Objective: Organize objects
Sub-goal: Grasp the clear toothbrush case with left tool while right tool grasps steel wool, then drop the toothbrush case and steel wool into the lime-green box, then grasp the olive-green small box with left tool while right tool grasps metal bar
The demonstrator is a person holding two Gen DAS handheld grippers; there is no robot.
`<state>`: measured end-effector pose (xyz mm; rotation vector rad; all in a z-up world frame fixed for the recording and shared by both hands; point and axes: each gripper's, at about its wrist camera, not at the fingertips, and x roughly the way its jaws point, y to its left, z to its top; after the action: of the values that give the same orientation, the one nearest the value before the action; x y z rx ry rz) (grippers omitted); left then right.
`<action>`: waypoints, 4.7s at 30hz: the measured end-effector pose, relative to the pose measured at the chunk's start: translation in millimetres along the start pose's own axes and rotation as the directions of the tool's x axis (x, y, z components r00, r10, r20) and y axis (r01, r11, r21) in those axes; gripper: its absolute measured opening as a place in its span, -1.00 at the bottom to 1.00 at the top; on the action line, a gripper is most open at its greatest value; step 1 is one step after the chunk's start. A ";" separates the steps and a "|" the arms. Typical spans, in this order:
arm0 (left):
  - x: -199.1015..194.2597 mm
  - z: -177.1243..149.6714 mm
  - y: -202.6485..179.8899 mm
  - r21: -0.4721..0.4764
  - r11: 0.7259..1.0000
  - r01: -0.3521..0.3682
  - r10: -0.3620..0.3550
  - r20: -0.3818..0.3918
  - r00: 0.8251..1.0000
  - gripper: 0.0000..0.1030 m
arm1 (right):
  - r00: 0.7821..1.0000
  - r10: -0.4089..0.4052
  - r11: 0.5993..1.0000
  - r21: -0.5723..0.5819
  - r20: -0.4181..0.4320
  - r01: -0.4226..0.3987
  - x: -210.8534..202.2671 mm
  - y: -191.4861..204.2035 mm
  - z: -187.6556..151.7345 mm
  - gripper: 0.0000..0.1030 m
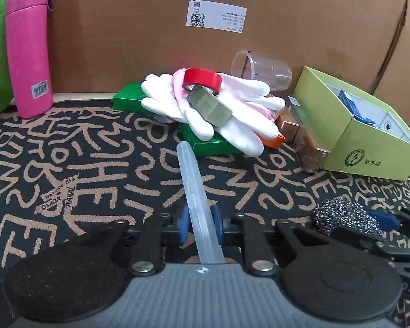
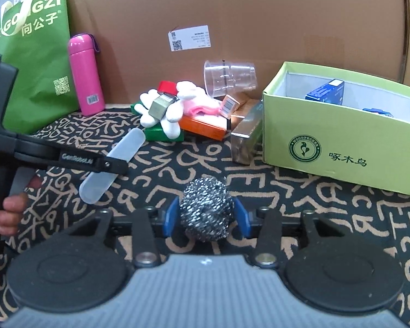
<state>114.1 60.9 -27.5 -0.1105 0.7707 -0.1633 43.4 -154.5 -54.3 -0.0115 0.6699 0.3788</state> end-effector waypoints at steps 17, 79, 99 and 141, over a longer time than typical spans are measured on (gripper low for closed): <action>-10.3 -3.7 -2.2 0.004 1.000 0.021 -0.021 0.040 0.999 -0.80 | 1.000 0.012 1.000 -0.024 -0.006 -0.012 8.5 9.1 1.5 -0.27; 6.1 63.3 -188.2 0.139 0.955 0.263 -0.287 0.198 0.937 0.82 | 0.854 -0.368 0.929 0.122 0.367 0.348 -102.4 -127.0 44.3 1.00; 4.7 -22.2 -48.4 -0.137 0.990 0.036 -0.023 0.097 0.995 0.82 | 0.989 -0.102 0.991 0.102 0.109 0.091 -27.1 -15.1 -3.7 1.00; -23.0 -40.7 -15.7 -0.072 0.993 0.092 -0.083 0.120 0.989 -0.03 | 0.979 -0.189 0.976 0.127 0.072 0.179 44.3 -8.1 31.7 -0.56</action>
<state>67.7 48.1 -38.3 -0.2260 0.6553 -0.2089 97.2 -142.8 -57.2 0.0564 0.6025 0.1588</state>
